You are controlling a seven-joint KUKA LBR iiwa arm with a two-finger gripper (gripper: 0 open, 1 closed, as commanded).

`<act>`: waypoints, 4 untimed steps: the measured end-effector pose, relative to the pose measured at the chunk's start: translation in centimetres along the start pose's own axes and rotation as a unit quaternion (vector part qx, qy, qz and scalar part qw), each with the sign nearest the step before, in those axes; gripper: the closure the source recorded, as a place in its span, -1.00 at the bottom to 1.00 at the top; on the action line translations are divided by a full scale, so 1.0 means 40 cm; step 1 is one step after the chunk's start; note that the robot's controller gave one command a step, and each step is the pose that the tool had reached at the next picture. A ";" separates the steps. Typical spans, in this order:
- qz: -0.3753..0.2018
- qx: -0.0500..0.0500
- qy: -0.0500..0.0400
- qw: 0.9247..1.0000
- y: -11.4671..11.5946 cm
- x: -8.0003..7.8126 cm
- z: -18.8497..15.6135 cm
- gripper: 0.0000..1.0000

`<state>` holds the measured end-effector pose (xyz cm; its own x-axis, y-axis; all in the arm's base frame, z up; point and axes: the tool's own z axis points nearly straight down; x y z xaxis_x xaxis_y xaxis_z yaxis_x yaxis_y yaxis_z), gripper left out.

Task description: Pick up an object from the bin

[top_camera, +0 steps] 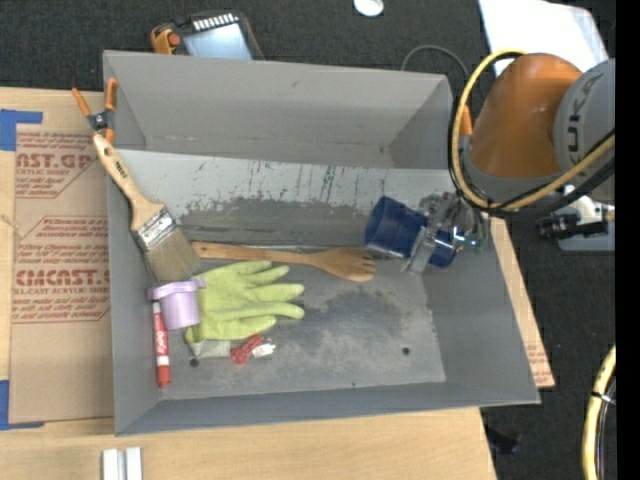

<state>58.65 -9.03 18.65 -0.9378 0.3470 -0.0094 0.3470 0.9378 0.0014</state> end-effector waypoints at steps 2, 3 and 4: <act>0.177 -0.001 -0.003 0.984 -0.104 0.004 0.075 1.00; 0.207 0.002 0.000 0.978 -0.129 -0.003 0.144 1.00; 0.185 0.001 -0.001 0.983 -0.130 0.022 0.170 1.00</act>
Offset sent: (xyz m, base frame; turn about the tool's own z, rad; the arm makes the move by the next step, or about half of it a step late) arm -0.0259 -0.0602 -0.0584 0.4160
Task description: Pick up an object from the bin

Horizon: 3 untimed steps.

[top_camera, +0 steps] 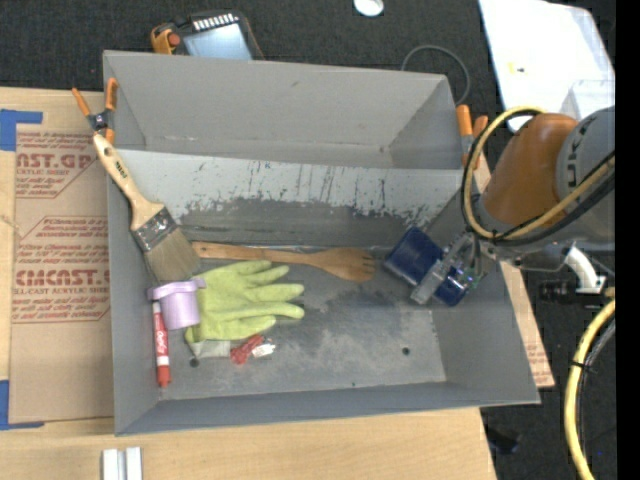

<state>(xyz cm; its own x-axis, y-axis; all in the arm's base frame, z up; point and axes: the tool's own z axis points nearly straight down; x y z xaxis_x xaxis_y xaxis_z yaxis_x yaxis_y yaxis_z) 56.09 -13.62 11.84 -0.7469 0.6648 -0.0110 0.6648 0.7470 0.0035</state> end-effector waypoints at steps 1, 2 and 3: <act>0.010 0.000 0.001 1.000 0.051 0.018 -0.183 1.00; 0.014 0.000 -0.001 1.000 0.031 0.063 -0.248 1.00; 0.012 0.001 -0.001 1.000 0.013 0.118 -0.266 1.00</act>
Offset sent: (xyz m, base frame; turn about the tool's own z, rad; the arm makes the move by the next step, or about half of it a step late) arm -0.0592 0.0308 0.1283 0.0494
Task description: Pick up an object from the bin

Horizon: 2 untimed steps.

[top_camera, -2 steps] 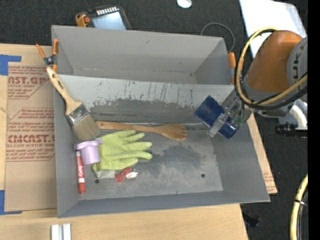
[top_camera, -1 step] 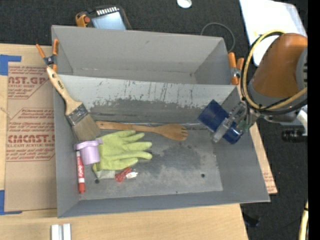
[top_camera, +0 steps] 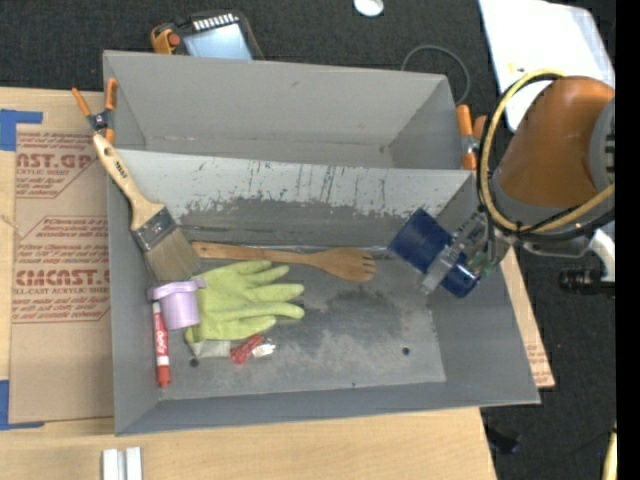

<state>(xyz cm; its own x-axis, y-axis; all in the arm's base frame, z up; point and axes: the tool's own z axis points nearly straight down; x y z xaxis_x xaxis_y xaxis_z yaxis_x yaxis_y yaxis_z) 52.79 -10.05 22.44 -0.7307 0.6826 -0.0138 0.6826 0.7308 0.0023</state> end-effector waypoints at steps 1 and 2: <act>-0.012 0.000 0.001 1.000 0.030 0.014 0.036 1.00; 0.002 -0.001 -0.001 1.000 -0.015 -0.015 0.209 1.00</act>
Offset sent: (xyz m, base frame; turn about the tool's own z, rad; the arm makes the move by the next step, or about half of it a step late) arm -0.0016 -0.0167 -0.1132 0.0157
